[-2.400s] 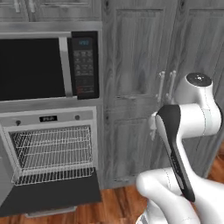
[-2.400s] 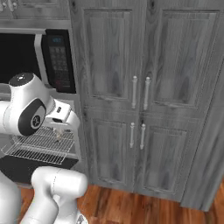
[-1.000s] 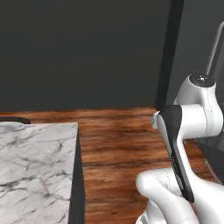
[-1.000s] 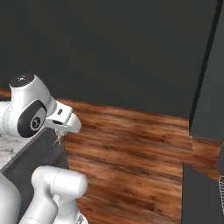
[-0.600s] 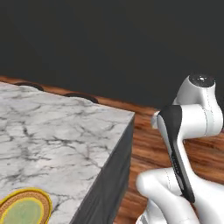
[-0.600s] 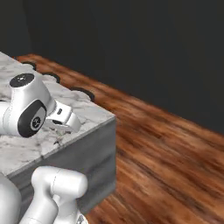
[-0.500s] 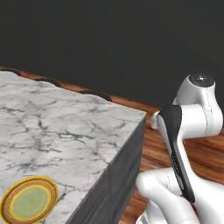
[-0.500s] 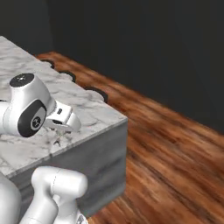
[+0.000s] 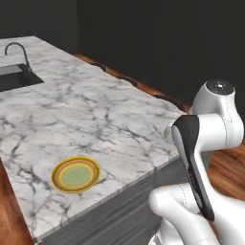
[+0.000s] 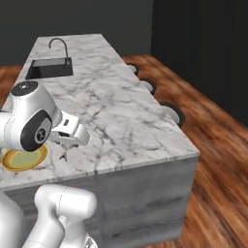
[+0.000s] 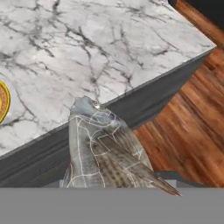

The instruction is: Take the fish from the oven and place it on the plate on the counter.

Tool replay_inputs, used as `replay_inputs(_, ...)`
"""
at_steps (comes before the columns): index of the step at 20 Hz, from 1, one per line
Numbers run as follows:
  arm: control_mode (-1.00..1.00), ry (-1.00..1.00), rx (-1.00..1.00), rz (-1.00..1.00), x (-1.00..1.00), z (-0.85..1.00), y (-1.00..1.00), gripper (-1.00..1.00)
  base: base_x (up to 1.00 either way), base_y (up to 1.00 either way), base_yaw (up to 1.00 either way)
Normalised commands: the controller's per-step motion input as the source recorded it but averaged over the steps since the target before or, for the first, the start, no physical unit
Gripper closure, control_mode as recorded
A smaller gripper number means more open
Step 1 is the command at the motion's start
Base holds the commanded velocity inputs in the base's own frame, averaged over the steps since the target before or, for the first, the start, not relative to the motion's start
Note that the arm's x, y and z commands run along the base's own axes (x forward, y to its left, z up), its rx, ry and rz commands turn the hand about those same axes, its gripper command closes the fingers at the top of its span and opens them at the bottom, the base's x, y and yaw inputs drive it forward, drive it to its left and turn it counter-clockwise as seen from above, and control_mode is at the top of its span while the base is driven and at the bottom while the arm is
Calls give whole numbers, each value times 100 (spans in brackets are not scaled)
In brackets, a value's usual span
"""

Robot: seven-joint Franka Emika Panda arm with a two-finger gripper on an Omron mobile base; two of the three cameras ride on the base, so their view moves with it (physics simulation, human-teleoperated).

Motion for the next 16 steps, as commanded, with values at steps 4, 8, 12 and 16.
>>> replay_inputs(4, 100, 0, 0, 0, 0, 0, 0, 100, 24, 52, 26)
replay_inputs(8, 100, 0, 0, 0, 0, 0, 0, 100, 5, 62, 35)
replay_inputs(12, 100, 0, 0, 0, 0, 0, 0, 100, -1, 40, 51)
replay_inputs(16, 100, 0, 0, 0, 0, 0, 0, 100, 1, 17, 59)
